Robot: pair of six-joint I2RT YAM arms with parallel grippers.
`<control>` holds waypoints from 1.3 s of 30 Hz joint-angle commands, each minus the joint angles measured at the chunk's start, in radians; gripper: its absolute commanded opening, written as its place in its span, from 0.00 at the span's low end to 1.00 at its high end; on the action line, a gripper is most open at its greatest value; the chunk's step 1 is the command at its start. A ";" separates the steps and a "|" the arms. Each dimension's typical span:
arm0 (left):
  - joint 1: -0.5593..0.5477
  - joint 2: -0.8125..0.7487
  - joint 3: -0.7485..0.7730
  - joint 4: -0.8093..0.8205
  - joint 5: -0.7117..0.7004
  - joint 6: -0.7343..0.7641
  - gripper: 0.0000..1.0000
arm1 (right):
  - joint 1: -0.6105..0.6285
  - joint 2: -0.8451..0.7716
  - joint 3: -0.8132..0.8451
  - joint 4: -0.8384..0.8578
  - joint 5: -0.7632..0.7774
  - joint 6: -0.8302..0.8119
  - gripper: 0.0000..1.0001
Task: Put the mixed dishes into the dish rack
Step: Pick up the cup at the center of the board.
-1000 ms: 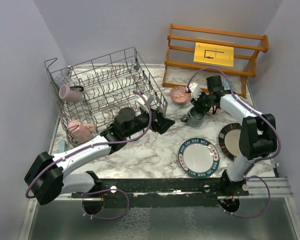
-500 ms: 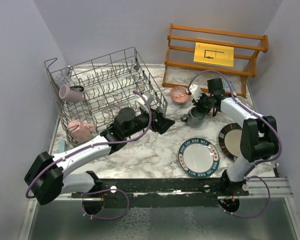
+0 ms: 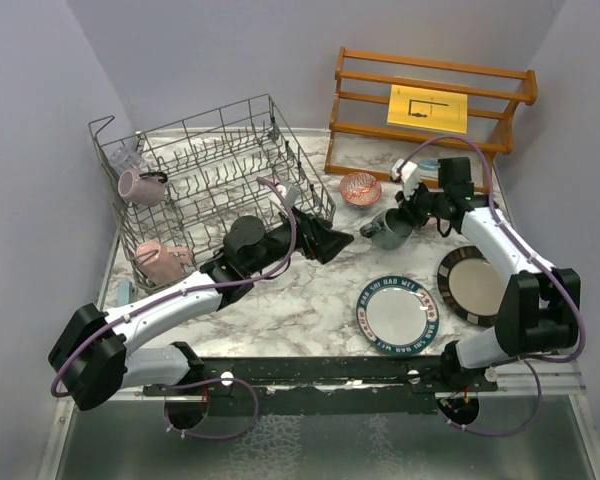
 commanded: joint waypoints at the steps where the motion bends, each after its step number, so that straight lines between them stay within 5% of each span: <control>1: -0.005 -0.013 0.005 0.120 0.027 -0.126 0.83 | -0.079 -0.096 -0.001 0.054 -0.243 0.080 0.01; 8: -0.005 0.034 0.066 0.152 -0.046 -0.364 0.82 | -0.138 -0.212 -0.028 0.213 -0.356 0.167 0.01; 16: -0.005 0.158 0.217 0.157 -0.072 -0.582 0.79 | -0.177 -0.178 0.273 0.248 -0.301 0.123 0.01; 24: -0.005 0.238 0.383 0.060 -0.135 -0.759 0.83 | -0.182 -0.176 0.377 0.499 -0.377 0.054 0.01; 39: -0.010 0.268 0.406 0.242 -0.172 -0.957 0.83 | -0.182 -0.313 0.090 1.259 -0.546 0.403 0.01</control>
